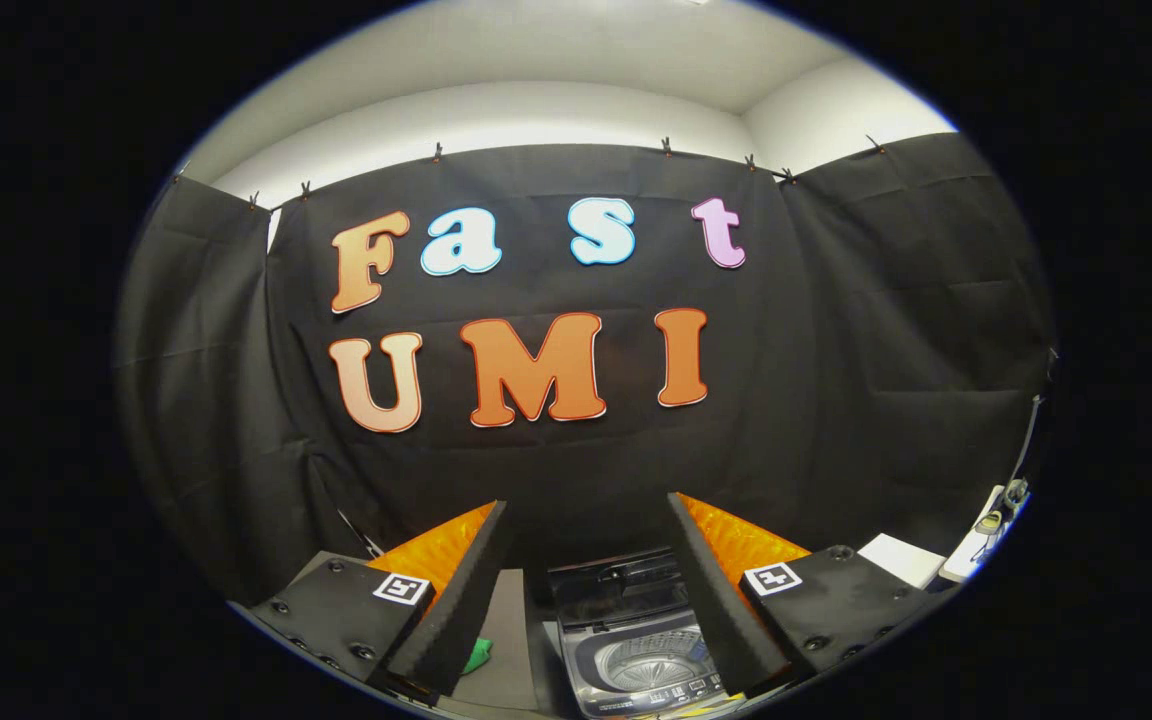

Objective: Put the clothes into the washing machine and then close the washing machine lid.

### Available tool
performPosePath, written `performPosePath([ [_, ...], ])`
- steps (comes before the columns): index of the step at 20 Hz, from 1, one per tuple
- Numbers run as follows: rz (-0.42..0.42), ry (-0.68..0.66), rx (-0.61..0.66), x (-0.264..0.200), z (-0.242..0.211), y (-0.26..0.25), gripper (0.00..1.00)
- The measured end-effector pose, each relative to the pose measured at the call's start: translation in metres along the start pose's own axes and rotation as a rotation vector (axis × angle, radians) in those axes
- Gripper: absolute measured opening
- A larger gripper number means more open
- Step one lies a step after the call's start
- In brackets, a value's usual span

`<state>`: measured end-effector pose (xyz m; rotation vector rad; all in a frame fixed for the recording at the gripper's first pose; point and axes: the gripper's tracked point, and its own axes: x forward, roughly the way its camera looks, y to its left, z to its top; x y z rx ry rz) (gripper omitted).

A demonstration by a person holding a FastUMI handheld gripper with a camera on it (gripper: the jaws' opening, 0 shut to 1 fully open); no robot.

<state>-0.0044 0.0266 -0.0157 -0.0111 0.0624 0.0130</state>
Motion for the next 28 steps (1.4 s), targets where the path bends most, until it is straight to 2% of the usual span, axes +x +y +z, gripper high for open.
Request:
performPosePath([
  [16,0.234,0.136,-0.049,-0.002,-0.064,0.135,0.99],
  [24,0.390,0.247,-0.060,-0.014,-0.117,0.207,0.99],
  [28,0.427,0.298,-0.085,-0.011,-0.143,0.226,0.99],
])
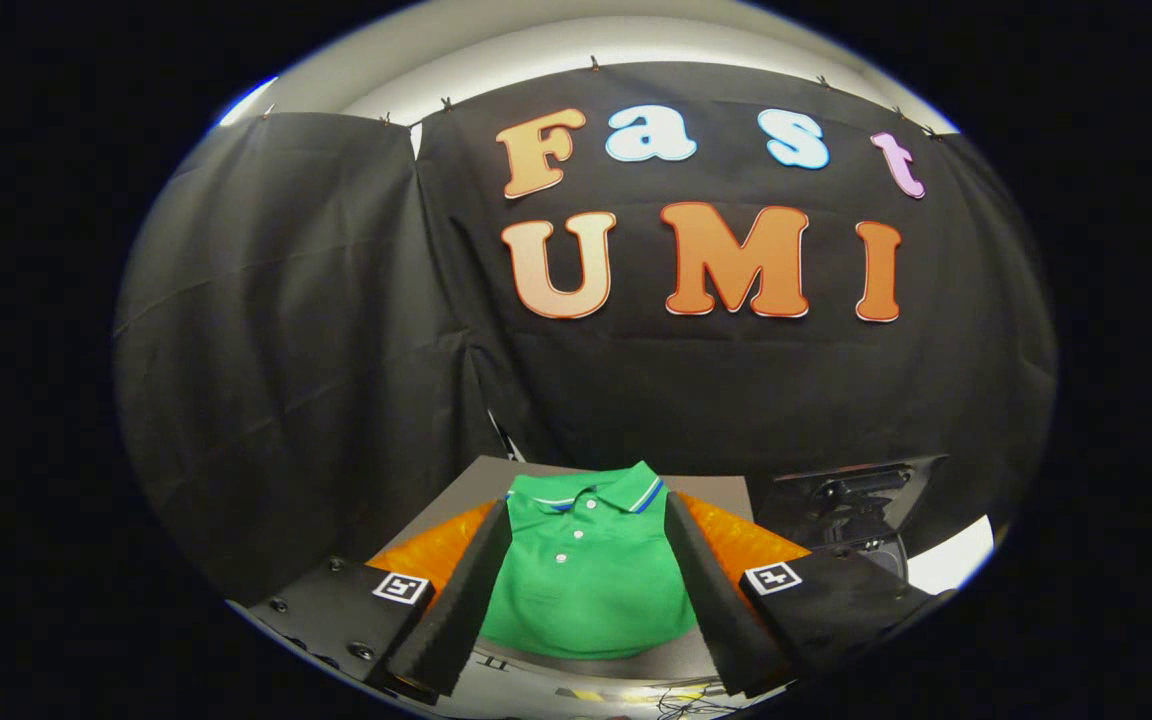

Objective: Put the clothes into the washing machine and then close the washing machine lid.

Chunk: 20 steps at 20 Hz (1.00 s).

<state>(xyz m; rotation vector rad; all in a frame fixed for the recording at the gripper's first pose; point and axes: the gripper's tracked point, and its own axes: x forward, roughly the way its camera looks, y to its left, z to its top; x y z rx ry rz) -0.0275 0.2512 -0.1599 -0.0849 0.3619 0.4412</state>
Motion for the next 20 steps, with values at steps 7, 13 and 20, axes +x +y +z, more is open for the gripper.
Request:
performPosePath([
  [7,0.019,0.120,-0.004,0.035,-0.053,0.010,0.99],
  [13,-0.009,0.191,-0.036,0.058,-0.092,0.006,0.99],
  [20,-0.039,0.200,-0.056,0.076,-0.110,0.001,0.98],
])
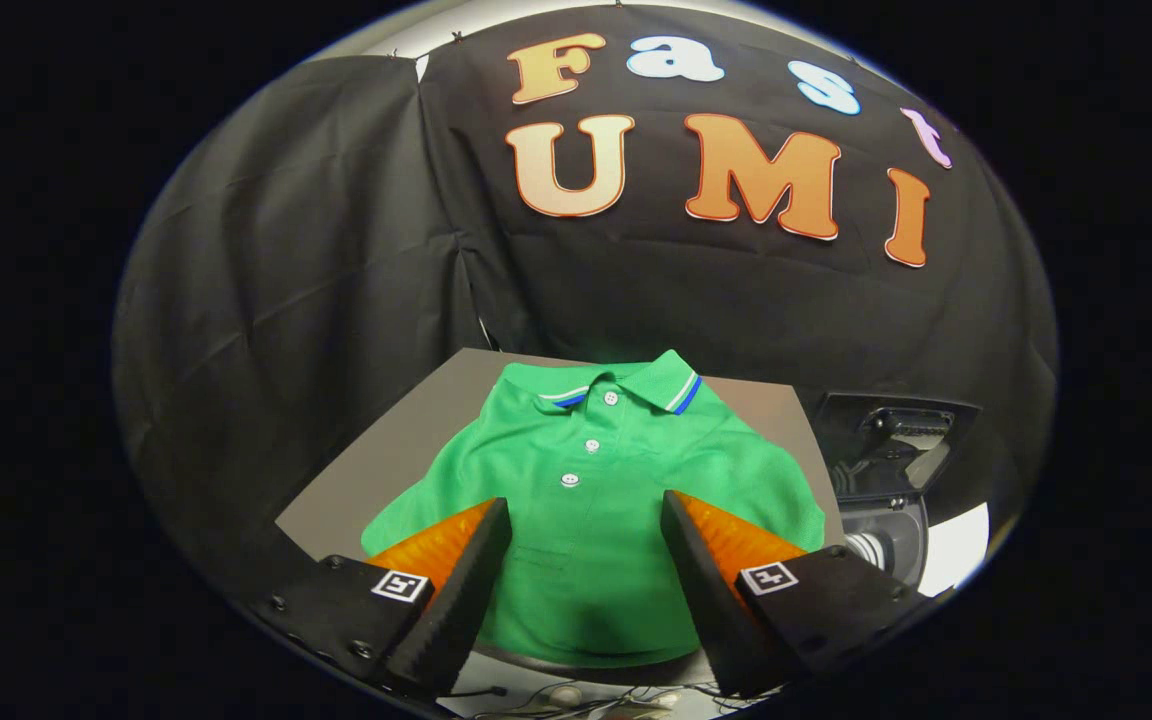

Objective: Put the clothes into the washing machine and then close the washing machine lid.

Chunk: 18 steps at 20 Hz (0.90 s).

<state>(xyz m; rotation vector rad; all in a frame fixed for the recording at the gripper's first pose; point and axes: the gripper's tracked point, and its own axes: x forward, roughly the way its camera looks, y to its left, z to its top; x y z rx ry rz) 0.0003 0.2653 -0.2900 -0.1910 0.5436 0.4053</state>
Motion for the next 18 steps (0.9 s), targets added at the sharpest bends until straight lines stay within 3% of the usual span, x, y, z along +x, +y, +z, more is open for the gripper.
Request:
performPosePath([
  [6,-0.042,0.032,-0.037,0.010,-0.010,-0.003,0.97],
  [11,-0.054,0.022,-0.112,0.012,-0.015,-0.002,0.83],
  [18,-0.028,0.029,-0.038,0.012,-0.016,-0.012,0.63],
])
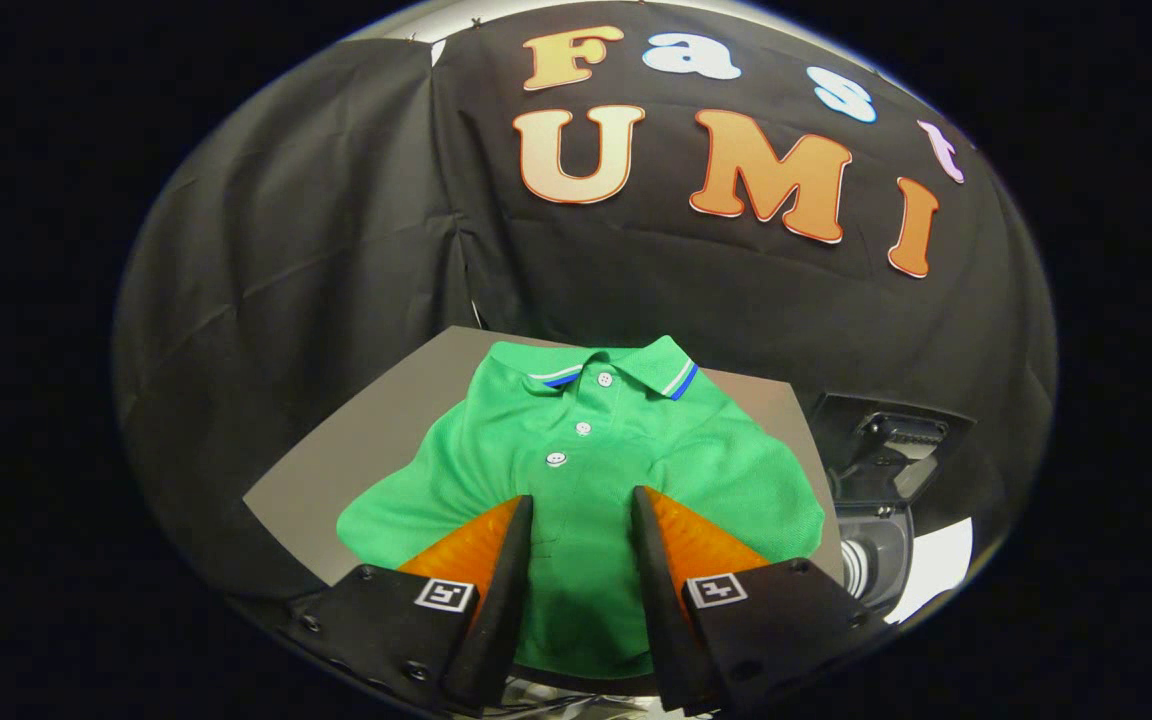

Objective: Put the clothes into the washing machine and then close the washing machine lid.

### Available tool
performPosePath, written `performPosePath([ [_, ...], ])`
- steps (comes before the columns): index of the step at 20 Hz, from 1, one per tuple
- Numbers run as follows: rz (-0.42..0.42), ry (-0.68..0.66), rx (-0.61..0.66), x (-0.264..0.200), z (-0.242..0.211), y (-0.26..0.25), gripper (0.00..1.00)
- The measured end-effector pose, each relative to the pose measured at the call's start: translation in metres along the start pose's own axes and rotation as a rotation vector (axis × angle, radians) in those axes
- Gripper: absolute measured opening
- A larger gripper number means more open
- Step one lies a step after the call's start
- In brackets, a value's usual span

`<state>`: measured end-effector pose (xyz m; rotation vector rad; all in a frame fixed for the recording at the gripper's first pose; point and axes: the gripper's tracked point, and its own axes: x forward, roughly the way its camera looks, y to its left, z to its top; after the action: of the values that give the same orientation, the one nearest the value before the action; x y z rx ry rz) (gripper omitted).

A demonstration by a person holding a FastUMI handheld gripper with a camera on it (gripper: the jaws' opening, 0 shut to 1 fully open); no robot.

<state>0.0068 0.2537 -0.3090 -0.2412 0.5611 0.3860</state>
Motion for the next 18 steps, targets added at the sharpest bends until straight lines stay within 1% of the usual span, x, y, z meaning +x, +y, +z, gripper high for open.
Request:
performPosePath([
  [2,0.012,-0.005,0.041,-0.001,0.000,0.001,0.47],
  [4,0.016,-0.019,0.048,-0.004,0.002,-0.001,0.46],
  [5,0.017,-0.012,0.042,-0.005,0.000,0.000,0.35],
  [6,0.015,-0.017,0.034,-0.006,0.002,-0.001,0.35],
  [7,0.010,-0.023,0.045,-0.007,0.002,-0.001,0.28],
  [9,0.011,-0.034,0.063,-0.005,0.002,-0.001,0.20],
  [11,-0.002,-0.035,0.081,-0.012,0.005,-0.002,0.20],
  [13,-0.016,-0.057,0.119,-0.018,0.016,-0.002,0.12],
  [14,-0.026,-0.085,0.146,-0.020,0.029,-0.003,0.12],
  [15,-0.020,-0.111,0.153,-0.030,0.044,0.000,0.08],
  [18,-0.026,-0.199,0.189,-0.046,0.081,-0.009,0.08],
])
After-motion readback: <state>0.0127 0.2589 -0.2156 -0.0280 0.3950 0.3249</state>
